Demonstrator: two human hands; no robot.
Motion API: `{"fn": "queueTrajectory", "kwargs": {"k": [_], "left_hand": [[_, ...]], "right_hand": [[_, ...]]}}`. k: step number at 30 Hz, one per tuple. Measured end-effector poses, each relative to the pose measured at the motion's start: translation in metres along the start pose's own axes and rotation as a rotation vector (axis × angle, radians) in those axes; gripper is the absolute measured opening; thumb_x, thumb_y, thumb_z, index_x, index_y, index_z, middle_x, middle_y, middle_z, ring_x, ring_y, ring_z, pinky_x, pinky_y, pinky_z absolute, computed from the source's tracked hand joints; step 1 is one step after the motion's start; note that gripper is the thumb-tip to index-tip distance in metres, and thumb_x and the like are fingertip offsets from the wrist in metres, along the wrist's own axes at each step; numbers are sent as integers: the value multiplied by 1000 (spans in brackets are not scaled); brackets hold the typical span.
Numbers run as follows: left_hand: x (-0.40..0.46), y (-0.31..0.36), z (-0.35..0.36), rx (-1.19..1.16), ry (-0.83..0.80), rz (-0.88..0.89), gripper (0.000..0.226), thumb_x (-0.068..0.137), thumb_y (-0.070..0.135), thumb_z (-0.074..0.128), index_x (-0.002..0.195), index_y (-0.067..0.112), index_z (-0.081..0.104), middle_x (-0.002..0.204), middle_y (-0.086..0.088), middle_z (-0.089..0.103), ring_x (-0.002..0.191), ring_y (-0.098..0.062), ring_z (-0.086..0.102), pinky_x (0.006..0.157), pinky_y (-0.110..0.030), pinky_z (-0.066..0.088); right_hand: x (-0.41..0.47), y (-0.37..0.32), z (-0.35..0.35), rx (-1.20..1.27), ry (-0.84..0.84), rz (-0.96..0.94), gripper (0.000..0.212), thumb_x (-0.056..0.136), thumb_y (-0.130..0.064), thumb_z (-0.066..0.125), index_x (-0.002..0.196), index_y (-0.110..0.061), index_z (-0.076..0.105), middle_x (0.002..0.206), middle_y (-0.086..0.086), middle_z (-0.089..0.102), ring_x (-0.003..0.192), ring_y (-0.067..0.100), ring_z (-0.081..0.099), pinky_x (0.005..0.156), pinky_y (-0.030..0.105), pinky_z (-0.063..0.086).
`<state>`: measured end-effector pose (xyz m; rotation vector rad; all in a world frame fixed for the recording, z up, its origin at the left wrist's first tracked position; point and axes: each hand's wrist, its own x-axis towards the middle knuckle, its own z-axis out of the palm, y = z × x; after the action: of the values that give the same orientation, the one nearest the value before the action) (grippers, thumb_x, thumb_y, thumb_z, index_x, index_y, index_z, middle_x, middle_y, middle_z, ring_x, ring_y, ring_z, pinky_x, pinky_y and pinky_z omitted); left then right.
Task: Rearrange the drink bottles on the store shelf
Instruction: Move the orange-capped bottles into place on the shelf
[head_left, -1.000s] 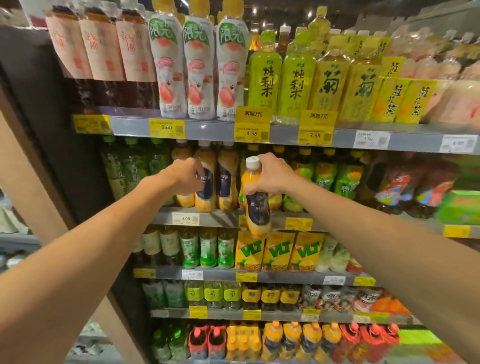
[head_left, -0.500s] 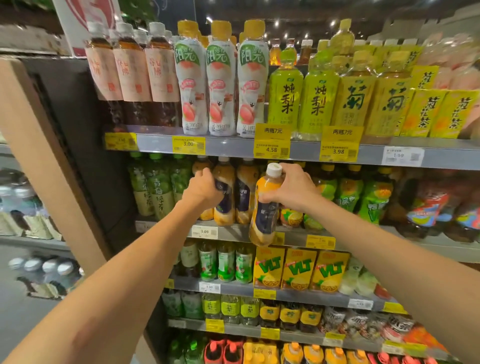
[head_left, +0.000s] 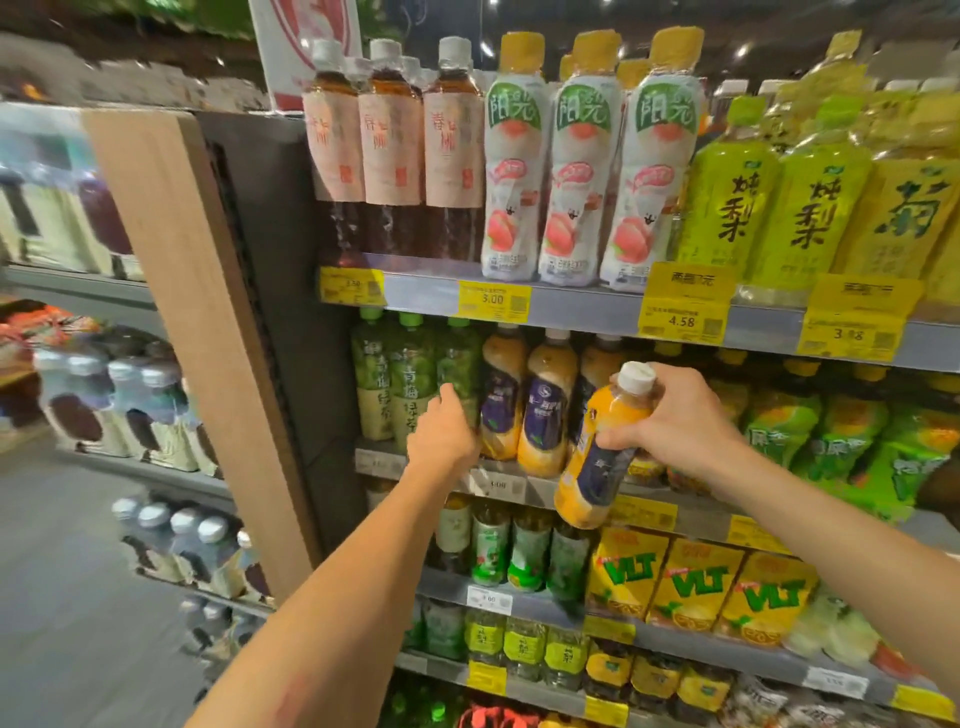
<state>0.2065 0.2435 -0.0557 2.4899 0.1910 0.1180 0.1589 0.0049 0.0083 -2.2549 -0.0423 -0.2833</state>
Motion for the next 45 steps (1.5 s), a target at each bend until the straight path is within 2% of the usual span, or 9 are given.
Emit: {"fn": "queueTrajectory", "kwargs": {"k": [4,9,11,15,18,22,29,37,45], "left_hand": [[8,-1,-23,91,209,245,58,92,9,59,147,8,41,144,-14,50,133,-37,52,101,-51,48],[11,21,-28,109,306,464,30,90,12,61,120,6,61,119,-15,65,111,-39,60,89,-51,51],[2,36,-11,79,249,552,15,92,13,58,102,5,66,103,-15,70,101,-39,64,81,-48,52],[-16,79,28,45,35,704,23,93,10,53,107,5,70,108,-15,71,105,-38,65,85,-46,53],[-16,115,42,27,-33,693,18,91,7,57,106,0,62,109,-19,68,106,-41,63,86,-46,47],[-22,147,55,3,-67,613,46,93,20,65,133,2,50,134,-19,60,126,-42,57,97,-50,49],[-34,190,66,119,-120,378,67,87,48,74,134,6,51,136,-19,55,125,-41,60,96,-47,50],[-21,202,82,223,6,312,51,91,41,72,124,4,63,128,-21,67,119,-45,64,91,-46,51],[-20,215,94,157,7,322,47,91,34,75,121,-1,65,128,-27,65,118,-50,59,92,-50,50]], "right_hand": [[-2,-7,13,70,4,-5,65,41,-34,93,101,-24,70,95,0,74,91,26,70,82,53,59],[-24,3,3,162,28,68,48,55,-3,92,97,-11,70,88,8,74,84,31,73,74,57,61],[-31,14,-1,143,30,112,48,56,0,91,98,-6,70,89,12,75,87,34,73,75,56,61],[-45,36,-6,7,-34,155,47,53,-12,95,94,-11,71,87,7,76,80,27,73,73,48,61],[-56,52,-8,-29,-85,186,48,53,-14,95,93,-13,71,87,3,76,81,20,72,78,46,60],[-65,71,-14,7,-68,226,61,48,-24,95,102,-16,70,94,0,74,88,20,72,80,49,60],[-75,91,-36,-9,-83,211,39,52,-20,88,82,-14,64,75,2,70,75,22,68,75,49,58],[-76,116,-53,44,-100,246,56,58,-21,94,108,-19,68,97,-1,72,96,23,68,88,45,55],[-76,132,-66,62,-82,275,54,63,-15,94,110,-17,69,98,-5,74,94,17,69,91,47,55]]}}
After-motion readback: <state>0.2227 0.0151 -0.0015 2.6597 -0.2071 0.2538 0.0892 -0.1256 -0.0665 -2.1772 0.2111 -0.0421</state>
